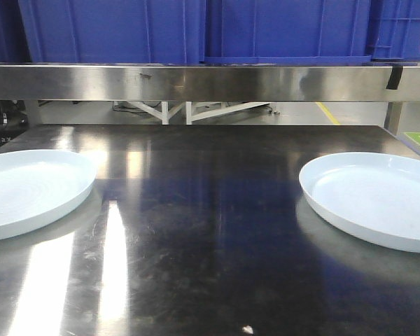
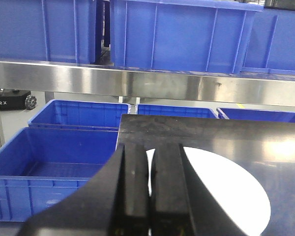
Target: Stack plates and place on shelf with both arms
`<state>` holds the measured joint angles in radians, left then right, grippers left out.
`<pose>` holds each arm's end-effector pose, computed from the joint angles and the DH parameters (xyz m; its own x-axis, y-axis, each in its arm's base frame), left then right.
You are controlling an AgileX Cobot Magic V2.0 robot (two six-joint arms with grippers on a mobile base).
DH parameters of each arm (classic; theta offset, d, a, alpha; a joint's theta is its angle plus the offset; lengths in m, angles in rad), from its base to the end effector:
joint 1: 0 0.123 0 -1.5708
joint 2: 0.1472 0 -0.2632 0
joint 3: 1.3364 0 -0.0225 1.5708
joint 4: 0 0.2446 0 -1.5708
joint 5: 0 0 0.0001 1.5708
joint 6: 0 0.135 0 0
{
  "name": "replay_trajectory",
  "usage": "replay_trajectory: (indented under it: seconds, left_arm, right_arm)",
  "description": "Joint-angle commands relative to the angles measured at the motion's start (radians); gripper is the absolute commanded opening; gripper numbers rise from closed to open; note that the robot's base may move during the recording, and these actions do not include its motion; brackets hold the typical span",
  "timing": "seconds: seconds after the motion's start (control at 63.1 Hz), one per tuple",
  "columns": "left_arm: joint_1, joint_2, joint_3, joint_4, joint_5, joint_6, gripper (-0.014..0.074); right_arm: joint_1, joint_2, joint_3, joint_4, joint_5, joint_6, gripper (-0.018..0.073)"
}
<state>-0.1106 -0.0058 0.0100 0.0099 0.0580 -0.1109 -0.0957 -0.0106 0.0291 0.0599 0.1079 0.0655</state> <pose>0.1156 -0.0128 0.2061 0.0136 -0.1030 -0.9946 0.1118 0.9886 -0.1008 0.1162 -0.0103 0.1927 -0.0274 0.1279 -0.9914 0.0933 0.9878 0.1249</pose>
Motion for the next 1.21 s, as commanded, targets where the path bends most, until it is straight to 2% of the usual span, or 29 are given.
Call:
replay_trajectory:
  seconds: [0.0, 0.238, 0.349, 0.492, 0.682, 0.745, 0.84, 0.967, 1.189]
  left_arm:
    - [0.004, -0.017, 0.021, -0.010, -0.089, -0.003, 0.0092]
    - [0.002, -0.014, 0.010, -0.010, -0.087, -0.003, 0.0092]
    - [0.002, 0.034, -0.089, -0.010, -0.039, -0.003, 0.0091]
    - [0.002, 0.216, -0.368, -0.010, 0.179, -0.003, 0.0092]
    - [0.002, 0.609, -0.839, 0.070, 0.526, -0.001, 0.0092]
    - [0.002, 0.721, -0.934, 0.103, 0.582, 0.001, 0.0092]
    - [0.002, 0.834, -0.996, 0.127, 0.587, 0.005, 0.0092]
    - [0.002, 0.935, -1.033, 0.116, 0.569, 0.005, 0.0091]
    - [0.002, 0.962, -1.033, 0.073, 0.521, 0.005, 0.0092]
  right_arm:
    - [-0.007, -0.021, -0.017, -0.006, -0.080, -0.008, 0.0056]
    - [-0.007, -0.021, -0.017, -0.006, -0.080, -0.008, 0.0056]
    - [-0.007, -0.021, -0.017, -0.006, -0.080, -0.008, 0.0056]
    - [-0.007, -0.021, -0.017, -0.006, -0.079, -0.008, 0.0056]
    - [-0.007, -0.021, -0.017, -0.006, -0.079, -0.008, 0.0056]
    - [-0.007, -0.021, -0.017, -0.006, -0.077, -0.008, 0.0056]
    - [-0.007, -0.021, -0.017, -0.006, -0.077, -0.008, 0.0056]
    - [-0.007, -0.021, -0.017, -0.006, -0.077, -0.008, 0.0056]
    - [-0.007, -0.021, -0.017, -0.006, -0.077, -0.008, 0.0056]
